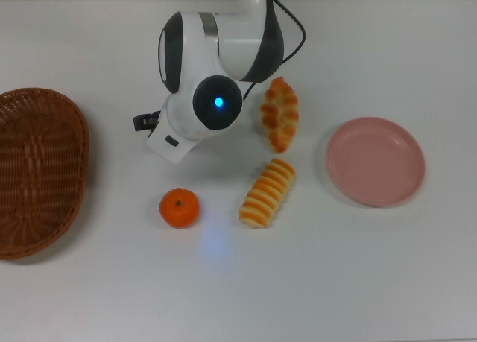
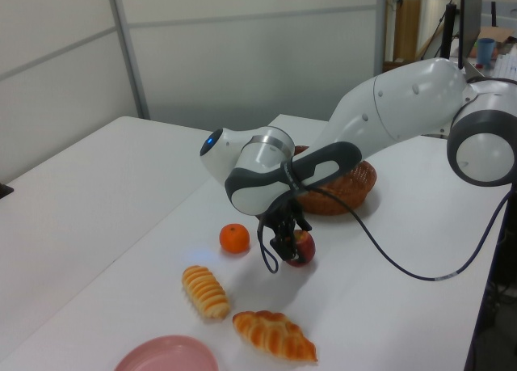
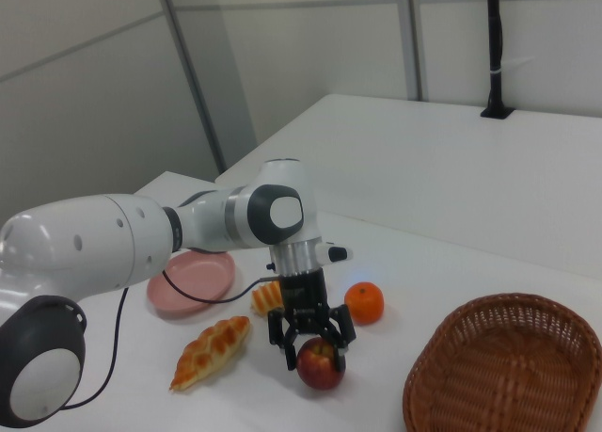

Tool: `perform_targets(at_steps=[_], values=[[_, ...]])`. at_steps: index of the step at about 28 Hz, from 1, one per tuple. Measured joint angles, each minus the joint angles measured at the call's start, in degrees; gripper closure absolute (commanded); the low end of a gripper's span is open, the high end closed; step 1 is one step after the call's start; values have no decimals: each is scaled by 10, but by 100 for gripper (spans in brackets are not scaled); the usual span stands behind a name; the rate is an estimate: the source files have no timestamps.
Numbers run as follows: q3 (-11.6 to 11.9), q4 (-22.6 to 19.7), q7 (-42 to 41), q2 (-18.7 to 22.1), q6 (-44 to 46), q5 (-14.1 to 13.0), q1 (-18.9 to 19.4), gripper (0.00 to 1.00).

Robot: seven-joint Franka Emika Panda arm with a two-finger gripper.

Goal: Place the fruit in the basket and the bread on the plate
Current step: 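Lower the gripper and grasp the red apple, then carry the apple into the woven basket and release it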

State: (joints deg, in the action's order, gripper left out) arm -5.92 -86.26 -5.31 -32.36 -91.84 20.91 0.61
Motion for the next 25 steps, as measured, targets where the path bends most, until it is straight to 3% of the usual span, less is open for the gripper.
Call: perform_targets(at_steps=[2, 3, 4, 8, 15, 19, 25], values=[[0, 0, 0, -4, 0, 7, 0, 18], [1, 0, 0, -6, 0, 11, 0, 31], [1, 0, 0, -7, 0, 14, 0, 56], [1, 1, 0, -11, 0, 20, 0, 100], [3, 23, 2, -10, 0, 14, -5, 100], [9, 62, 4, 2, 0, -28, -25, 100], [11, 106, 3, 36, -25, -82, -102, 97]])
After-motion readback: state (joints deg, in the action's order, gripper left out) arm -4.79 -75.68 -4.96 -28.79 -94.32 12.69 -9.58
